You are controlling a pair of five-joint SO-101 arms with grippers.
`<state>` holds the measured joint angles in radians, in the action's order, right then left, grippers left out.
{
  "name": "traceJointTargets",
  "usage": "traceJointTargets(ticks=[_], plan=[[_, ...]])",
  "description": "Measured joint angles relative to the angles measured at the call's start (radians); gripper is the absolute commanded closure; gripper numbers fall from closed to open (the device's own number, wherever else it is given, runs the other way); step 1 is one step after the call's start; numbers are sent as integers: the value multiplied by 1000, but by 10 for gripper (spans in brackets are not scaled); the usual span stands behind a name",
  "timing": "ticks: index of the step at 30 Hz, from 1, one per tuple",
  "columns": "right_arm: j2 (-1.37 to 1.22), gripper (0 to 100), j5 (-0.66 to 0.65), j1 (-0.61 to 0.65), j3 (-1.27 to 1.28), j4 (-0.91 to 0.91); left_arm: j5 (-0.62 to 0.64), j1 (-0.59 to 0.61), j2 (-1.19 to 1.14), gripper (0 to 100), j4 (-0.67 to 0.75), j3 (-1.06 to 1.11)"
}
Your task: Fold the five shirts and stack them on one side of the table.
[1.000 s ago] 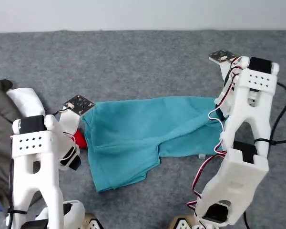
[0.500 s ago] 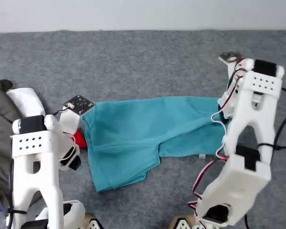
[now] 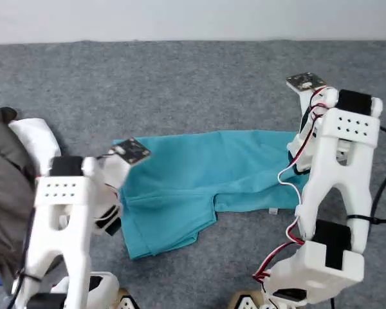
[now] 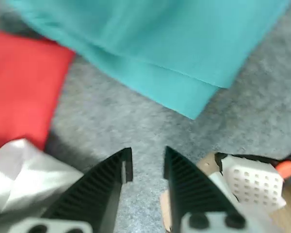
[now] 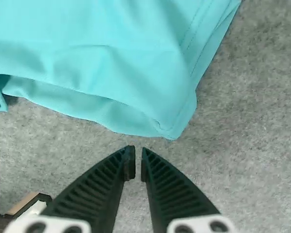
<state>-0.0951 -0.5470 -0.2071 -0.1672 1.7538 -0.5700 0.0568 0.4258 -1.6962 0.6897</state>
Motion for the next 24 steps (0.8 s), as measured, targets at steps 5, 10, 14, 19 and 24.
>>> traceJointTargets(ticks=[5, 10, 14, 19, 24], plan=[[0, 990, 0, -69, 6, 0, 0, -92, -206, 920, 60, 0], [0, 990, 0, -150, 6, 0, 38, -184, -330, 917, 92, -57], [0, 990, 0, -212, 6, 0, 69, -238, -330, 911, 94, -121], [0, 990, 0, -242, 6, 0, 83, -338, -358, 875, 135, -129], [0, 990, 0, -245, 6, 0, 121, -419, -450, 874, 201, -133]])
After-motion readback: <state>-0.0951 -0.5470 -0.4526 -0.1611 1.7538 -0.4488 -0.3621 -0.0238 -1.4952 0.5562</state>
